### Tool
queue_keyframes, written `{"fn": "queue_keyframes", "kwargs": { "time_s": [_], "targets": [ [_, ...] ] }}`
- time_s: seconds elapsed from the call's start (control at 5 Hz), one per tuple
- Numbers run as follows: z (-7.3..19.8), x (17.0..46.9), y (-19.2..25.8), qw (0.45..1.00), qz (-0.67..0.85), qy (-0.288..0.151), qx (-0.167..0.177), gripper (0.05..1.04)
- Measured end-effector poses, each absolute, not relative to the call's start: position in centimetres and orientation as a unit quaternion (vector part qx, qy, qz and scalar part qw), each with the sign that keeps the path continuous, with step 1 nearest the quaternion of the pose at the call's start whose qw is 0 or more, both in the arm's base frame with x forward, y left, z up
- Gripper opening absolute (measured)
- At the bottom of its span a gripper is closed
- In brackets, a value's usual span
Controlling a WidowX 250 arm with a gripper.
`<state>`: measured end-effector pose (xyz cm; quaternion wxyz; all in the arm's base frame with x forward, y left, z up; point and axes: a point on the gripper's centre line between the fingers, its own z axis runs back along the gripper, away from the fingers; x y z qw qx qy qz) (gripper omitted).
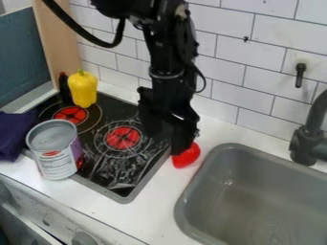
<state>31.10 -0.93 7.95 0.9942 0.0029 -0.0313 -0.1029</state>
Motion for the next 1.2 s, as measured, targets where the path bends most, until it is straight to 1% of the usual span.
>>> {"fn": "queue_keyframes", "kwargs": {
  "time_s": [0.2,0.4,0.8,1.2],
  "targets": [
    [7.7,31.8,-0.6,0.994,-0.107,-0.031,0.014,1.001],
    [6.9,32.4,-0.7,0.994,-0.11,-0.025,0.011,1.001],
    [5.3,32.8,-1.5,0.993,-0.117,-0.011,-0.013,1.001],
    [4.0,32.6,-1.3,0.994,-0.104,0.015,-0.01,1.001]
  ]
}}
